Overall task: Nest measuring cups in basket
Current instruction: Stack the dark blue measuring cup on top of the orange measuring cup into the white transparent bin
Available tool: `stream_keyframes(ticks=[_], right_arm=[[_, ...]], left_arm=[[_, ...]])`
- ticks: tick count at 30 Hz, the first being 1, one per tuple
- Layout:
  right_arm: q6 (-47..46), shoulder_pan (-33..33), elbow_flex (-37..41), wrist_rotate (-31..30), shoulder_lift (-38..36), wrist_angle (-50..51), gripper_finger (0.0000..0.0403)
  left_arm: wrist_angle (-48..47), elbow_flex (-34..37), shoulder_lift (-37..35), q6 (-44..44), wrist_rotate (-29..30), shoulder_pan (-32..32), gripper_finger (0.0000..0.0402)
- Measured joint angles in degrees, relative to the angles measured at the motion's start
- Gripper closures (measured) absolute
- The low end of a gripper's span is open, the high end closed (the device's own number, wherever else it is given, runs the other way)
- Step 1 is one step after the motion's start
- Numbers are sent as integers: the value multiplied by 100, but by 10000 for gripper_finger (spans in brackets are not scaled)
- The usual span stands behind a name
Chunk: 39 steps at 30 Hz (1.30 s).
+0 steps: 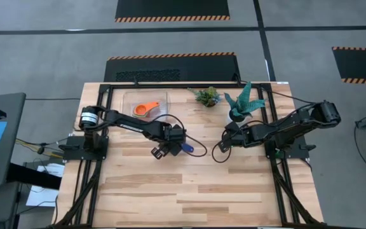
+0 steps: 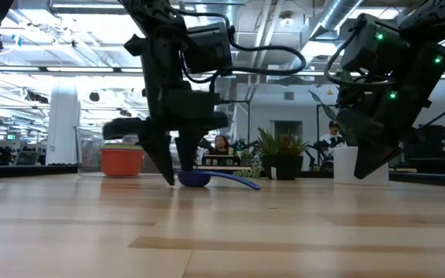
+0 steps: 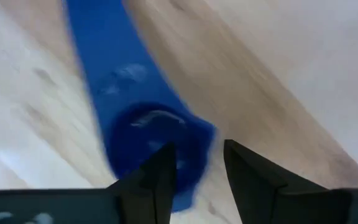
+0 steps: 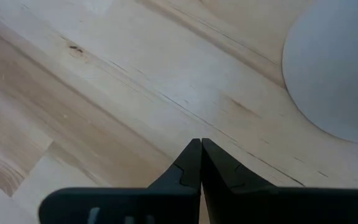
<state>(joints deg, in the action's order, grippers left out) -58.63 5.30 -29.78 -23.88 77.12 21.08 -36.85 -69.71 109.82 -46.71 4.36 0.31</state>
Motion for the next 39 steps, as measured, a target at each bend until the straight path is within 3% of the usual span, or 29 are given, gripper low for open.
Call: stream_keyframes(ticks=[5,9,15,19,23,28,33,39], right_arm=[[2,0,0,4,0,-8,376],[2,0,0,22,0,-15,376],[15,-2,0,24,0,-22,376],[15,-2,0,26,0,-33,376],[14,-2,0,26,0,-35,376],[13,-2,0,18,0,-33,376],[13,-2,0,10,0,-28,376],[13,-2,0,-2,0,-19,376]], left_arm=[[152,13,59,419,121,16,295],[-681,-170,25,1175,45,26,384],[-2517,-1546,-164,1962,-162,-66,398],[-3571,-2663,-363,2498,265,0,399],[-4055,-3014,-759,2711,595,289,400],[-4241,-2482,-1439,2955,765,1167,401],[-3782,-1160,-2193,2820,706,2047,401],[-2642,406,-2859,1855,677,2301,401]])
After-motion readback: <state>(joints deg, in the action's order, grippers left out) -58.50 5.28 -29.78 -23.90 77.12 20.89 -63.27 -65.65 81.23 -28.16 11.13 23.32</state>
